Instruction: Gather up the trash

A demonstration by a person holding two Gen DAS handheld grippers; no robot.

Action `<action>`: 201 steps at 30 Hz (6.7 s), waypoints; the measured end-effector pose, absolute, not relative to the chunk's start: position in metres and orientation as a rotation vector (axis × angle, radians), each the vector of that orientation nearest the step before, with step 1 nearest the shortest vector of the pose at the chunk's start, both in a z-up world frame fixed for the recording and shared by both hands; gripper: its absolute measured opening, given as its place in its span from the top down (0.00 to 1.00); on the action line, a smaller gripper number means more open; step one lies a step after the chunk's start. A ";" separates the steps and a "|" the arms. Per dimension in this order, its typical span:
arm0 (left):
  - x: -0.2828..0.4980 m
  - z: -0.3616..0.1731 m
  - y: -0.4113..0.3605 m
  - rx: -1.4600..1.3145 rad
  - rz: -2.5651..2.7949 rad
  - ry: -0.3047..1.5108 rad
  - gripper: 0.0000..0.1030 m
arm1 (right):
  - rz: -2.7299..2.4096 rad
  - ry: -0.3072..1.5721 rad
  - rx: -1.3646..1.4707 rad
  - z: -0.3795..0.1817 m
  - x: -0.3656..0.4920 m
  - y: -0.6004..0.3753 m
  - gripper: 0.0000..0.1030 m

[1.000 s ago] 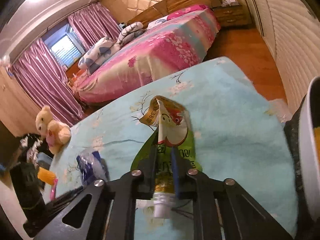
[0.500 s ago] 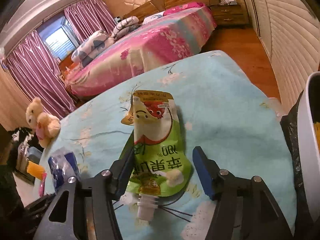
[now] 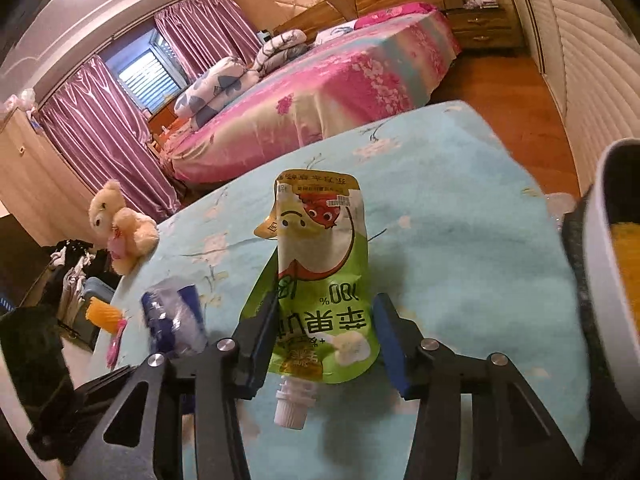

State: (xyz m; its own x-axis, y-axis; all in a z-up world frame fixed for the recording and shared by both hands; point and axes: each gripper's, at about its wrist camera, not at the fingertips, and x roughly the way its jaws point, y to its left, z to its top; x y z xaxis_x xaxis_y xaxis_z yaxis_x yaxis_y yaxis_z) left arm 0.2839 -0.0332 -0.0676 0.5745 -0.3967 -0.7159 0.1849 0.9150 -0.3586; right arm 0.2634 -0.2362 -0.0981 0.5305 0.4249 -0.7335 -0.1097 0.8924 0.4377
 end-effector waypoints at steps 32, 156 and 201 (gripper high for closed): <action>0.280 -0.048 -0.132 -0.066 -0.454 0.891 0.72 | 0.229 0.861 0.422 -0.060 0.196 -0.323 0.53; 0.333 -0.044 -0.294 0.167 -0.611 0.921 0.71 | -0.050 0.852 0.495 -0.060 0.187 -0.426 0.53; 0.247 -0.026 -0.181 -0.059 -0.474 0.789 0.39 | -0.040 0.741 0.509 -0.030 0.150 -0.375 0.31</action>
State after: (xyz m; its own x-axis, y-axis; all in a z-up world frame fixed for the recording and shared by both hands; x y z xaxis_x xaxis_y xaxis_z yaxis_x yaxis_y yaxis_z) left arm 0.2466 -0.1811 -0.0261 0.6060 -0.4311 -0.6685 0.3876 0.8939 -0.2252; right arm 0.1499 -0.3754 -0.0299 0.7428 0.1413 -0.6545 0.2110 0.8783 0.4291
